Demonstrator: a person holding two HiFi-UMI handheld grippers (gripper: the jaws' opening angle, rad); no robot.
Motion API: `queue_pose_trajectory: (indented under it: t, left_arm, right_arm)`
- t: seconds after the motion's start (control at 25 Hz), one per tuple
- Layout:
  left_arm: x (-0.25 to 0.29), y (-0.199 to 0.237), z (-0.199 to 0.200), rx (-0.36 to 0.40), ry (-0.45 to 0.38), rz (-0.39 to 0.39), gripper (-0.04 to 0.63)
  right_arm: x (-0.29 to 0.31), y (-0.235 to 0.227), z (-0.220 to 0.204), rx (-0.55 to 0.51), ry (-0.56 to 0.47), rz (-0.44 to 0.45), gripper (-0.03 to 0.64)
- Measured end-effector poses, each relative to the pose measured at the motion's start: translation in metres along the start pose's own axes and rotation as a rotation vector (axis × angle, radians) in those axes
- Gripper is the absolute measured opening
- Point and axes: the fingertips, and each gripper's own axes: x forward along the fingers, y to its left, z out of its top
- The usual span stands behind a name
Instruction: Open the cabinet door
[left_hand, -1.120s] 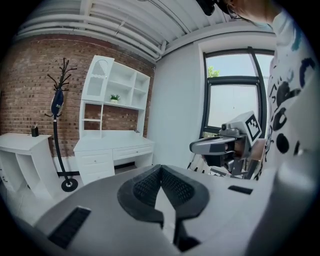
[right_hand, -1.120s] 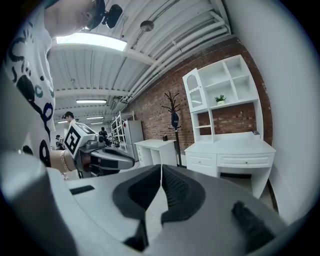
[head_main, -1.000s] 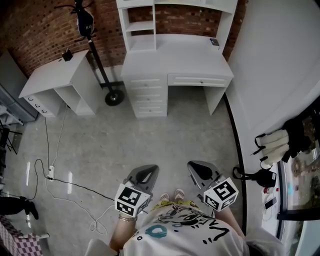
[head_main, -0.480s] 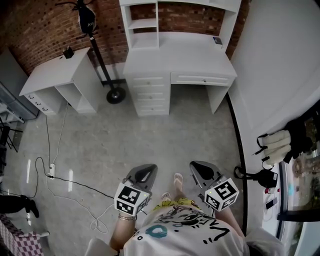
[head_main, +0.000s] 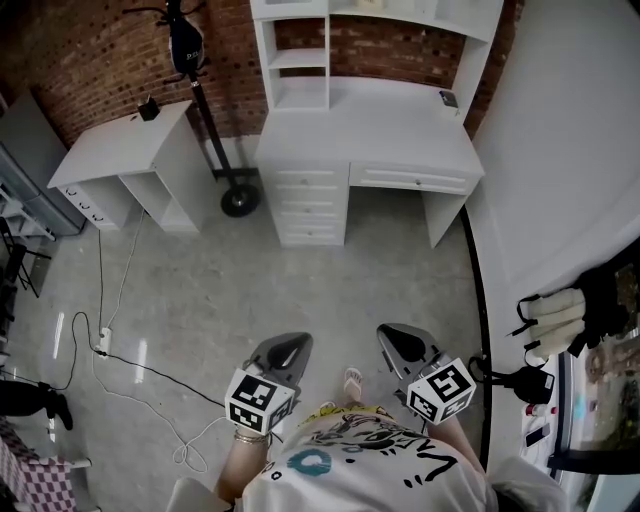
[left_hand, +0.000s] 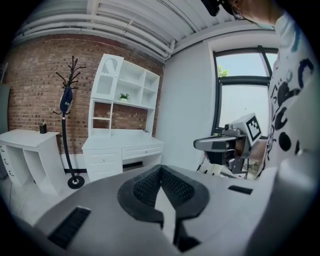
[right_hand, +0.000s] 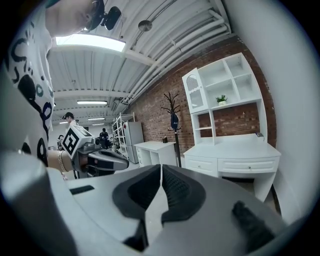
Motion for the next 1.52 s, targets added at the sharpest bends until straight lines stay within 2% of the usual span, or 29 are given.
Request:
queue_pose_trajectory:
  t: [0.12, 0.44, 0.64, 0.72, 1.04, 1.52]
  left_arm:
    - [0.018, 0.004, 0.019, 0.003, -0.025, 0.024, 0.014]
    - [0.065, -0.003, 0.056, 0.02, -0.074, 0.028, 0.014]
    - [0.082, -0.003, 0.056, -0.094, -0.103, 0.01, 0.014]
    - [0.086, 0.0, 0.053, -0.108, -0.089, 0.019, 0.014]
    - [0.104, 0.02, 0.053, -0.081, -0.05, 0.044, 0.014]
    - [0.131, 0.078, 0.089, -0.026, -0.059, -0.025, 0.014]
  right_arm:
    - [0.003, -0.019, 0.006, 0.002, -0.005, 0.014, 0.029]
    - [0.012, -0.062, 0.025, -0.017, -0.04, 0.064, 0.029]
    - [0.013, -0.077, 0.019, -0.013, -0.016, 0.087, 0.029]
    - [0.014, -0.082, 0.017, -0.005, -0.006, 0.088, 0.029]
    - [0.028, -0.105, 0.023, 0.027, -0.013, 0.059, 0.029]
    - [0.092, -0.121, 0.052, 0.023, -0.028, 0.037, 0.029]
